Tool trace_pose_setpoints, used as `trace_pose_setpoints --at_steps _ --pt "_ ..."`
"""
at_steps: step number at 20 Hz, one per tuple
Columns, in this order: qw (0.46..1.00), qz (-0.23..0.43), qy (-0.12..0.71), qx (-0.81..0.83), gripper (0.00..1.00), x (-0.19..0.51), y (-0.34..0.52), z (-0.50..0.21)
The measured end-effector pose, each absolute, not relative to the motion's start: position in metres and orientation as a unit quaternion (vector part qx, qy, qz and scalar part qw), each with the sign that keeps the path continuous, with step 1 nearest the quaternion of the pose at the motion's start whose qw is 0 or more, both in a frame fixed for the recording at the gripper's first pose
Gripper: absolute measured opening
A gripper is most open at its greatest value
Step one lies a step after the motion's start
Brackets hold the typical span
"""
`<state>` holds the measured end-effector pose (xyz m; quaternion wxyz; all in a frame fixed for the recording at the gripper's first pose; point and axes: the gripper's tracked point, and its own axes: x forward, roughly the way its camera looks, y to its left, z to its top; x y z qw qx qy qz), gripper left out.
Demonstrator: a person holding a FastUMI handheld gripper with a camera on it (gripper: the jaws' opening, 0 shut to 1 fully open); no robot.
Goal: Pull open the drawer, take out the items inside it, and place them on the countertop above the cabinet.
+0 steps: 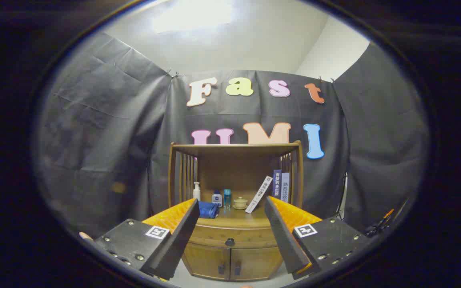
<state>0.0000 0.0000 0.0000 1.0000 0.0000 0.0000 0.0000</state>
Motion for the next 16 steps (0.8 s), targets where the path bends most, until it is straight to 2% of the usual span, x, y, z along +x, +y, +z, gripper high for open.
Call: trace_pose_setpoints --at_steps 16 --pt "1.0 -0.026 -0.004 -0.008 0.98 0.003 -0.012 -0.007"
